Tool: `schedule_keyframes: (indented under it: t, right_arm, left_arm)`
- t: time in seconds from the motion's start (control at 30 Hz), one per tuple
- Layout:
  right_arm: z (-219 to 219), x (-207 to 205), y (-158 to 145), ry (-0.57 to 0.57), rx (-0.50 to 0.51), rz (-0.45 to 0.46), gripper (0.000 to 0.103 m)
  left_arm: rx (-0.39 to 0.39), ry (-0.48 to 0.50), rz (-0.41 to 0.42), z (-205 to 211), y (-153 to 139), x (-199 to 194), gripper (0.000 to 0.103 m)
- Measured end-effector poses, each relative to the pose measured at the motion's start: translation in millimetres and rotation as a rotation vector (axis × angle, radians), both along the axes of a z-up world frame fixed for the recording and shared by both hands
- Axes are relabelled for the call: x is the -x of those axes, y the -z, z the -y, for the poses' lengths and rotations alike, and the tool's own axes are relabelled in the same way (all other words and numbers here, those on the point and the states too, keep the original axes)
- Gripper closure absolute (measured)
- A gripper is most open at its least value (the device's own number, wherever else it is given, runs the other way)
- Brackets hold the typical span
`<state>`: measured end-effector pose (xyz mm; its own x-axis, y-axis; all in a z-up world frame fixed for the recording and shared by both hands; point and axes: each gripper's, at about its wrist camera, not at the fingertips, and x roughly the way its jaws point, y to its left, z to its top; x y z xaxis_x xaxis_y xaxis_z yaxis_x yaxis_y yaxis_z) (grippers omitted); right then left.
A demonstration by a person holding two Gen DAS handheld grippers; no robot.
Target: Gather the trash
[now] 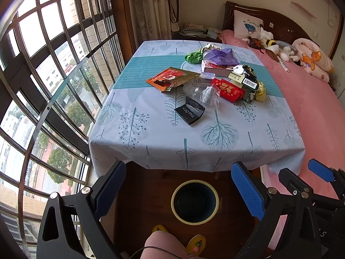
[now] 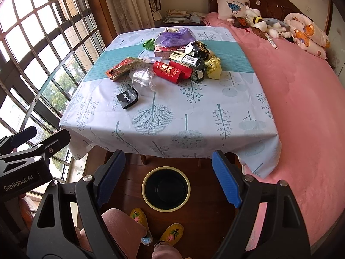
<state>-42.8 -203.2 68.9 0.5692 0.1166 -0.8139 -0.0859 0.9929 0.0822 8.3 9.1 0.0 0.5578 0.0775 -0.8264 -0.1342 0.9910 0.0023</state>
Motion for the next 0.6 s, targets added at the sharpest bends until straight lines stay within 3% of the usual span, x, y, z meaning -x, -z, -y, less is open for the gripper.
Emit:
schedule_keyframes:
  t: [0.23, 0.43, 0.6]
  right_arm:
    - [-16, -33, -1, 0.007, 0.002, 0.003, 0.027]
    - [-40, -77, -4, 0.036, -0.030, 0.008, 0.032]
    - [-71, -127, 13, 0.034, -0.062, -0.037, 0.042]
  left_arm:
    - [0.070, 0.000, 0.056, -28, -11, -25, 0.003]
    - [0.140, -0.010, 0.048, -79, -21, -81, 0.003]
    - [0.107, 0.026, 0.003, -116, -20, -132, 0.003]
